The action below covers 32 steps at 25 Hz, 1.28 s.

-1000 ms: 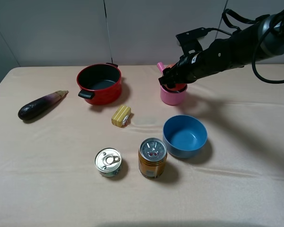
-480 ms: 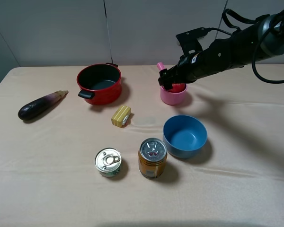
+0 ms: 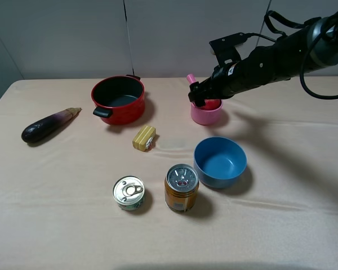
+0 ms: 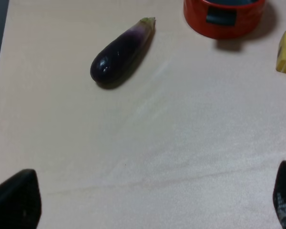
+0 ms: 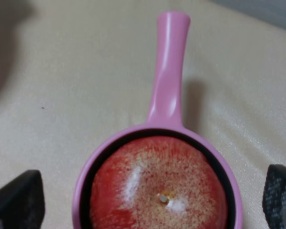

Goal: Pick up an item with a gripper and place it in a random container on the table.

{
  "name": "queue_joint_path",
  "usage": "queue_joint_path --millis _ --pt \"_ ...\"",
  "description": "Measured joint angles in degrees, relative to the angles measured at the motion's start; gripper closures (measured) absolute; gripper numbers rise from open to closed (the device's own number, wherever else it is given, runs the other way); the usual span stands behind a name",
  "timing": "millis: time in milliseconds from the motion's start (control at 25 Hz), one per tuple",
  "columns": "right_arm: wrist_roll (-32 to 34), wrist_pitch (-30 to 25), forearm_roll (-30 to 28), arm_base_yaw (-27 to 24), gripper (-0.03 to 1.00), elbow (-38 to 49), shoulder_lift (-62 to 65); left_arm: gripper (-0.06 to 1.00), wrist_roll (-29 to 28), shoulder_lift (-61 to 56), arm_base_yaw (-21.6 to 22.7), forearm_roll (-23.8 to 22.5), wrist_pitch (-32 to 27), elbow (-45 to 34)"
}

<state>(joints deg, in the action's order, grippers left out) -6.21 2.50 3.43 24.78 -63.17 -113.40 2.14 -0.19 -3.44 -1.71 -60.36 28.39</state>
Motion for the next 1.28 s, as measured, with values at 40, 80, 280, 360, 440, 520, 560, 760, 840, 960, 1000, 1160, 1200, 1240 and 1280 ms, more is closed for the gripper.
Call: queue_joint_path --millis 40,80,280,360,440,520,560,760,840,960,1000,1160,1200,1240,1280 --pt "0.0 0.0 0.0 0.0 0.27 0.0 0.0 -0.04 0.0 0.0 0.0 0.0 0.0 0.0" --pt "0.0 -0.1 0.0 0.0 0.27 0.0 0.0 -0.04 0.0 0.0 0.0 0.0 0.0 0.0" --pt "0.0 -1.0 -0.6 0.0 0.27 0.0 1.1 -0.04 0.0 0.0 0.0 0.0 0.0 0.0" --pt "0.0 -2.5 -1.4 0.0 0.27 0.0 2.4 -0.04 0.0 0.0 0.0 0.0 0.0 0.0" --pt "0.0 -4.1 -1.9 0.0 0.27 0.0 4.4 -0.04 0.0 0.0 0.0 0.0 0.0 0.0" --pt "0.0 -6.3 -2.2 0.0 0.27 0.0 6.7 -0.04 0.0 0.0 0.0 0.0 0.0 0.0" --pt "0.0 -7.7 -2.2 0.0 0.27 0.0 7.9 -0.04 0.0 0.0 0.0 0.0 0.0 0.0" --pt "0.0 -15.0 -3.1 0.0 0.27 0.0 14.6 -0.04 0.0 0.0 0.0 0.0 0.0 0.0" --pt "0.0 -17.7 -3.7 0.0 0.27 0.1 17.3 -0.04 0.0 0.0 0.0 0.0 0.0 0.0" --pt "0.0 -19.4 -4.1 0.0 0.27 1.9 21.8 -0.04 0.0 0.0 0.0 0.0 0.0 0.0" --pt "0.0 -19.8 -4.1 0.0 0.27 2.7 23.6 -0.04 0.0 0.0 0.0 0.0 0.0 0.0" --pt "0.0 -20.6 -4.1 0.0 0.27 7.9 30.7 -0.04 0.0 0.0 0.0 0.0 0.0 0.0" --pt "0.0 -20.8 -4.1 0.0 0.27 9.1 32.3 -0.04 0.0 0.0 0.0 0.0 0.0 0.0" --pt "0.0 -21.2 -4.1 0.0 0.27 10.1 34.3 -0.04 0.0 0.0 0.0 0.0 0.0 0.0" --pt "0.0 -21.6 -4.1 0.0 0.27 11.1 36.1 -0.04 0.0 0.0 0.0 0.0 0.0 0.0"
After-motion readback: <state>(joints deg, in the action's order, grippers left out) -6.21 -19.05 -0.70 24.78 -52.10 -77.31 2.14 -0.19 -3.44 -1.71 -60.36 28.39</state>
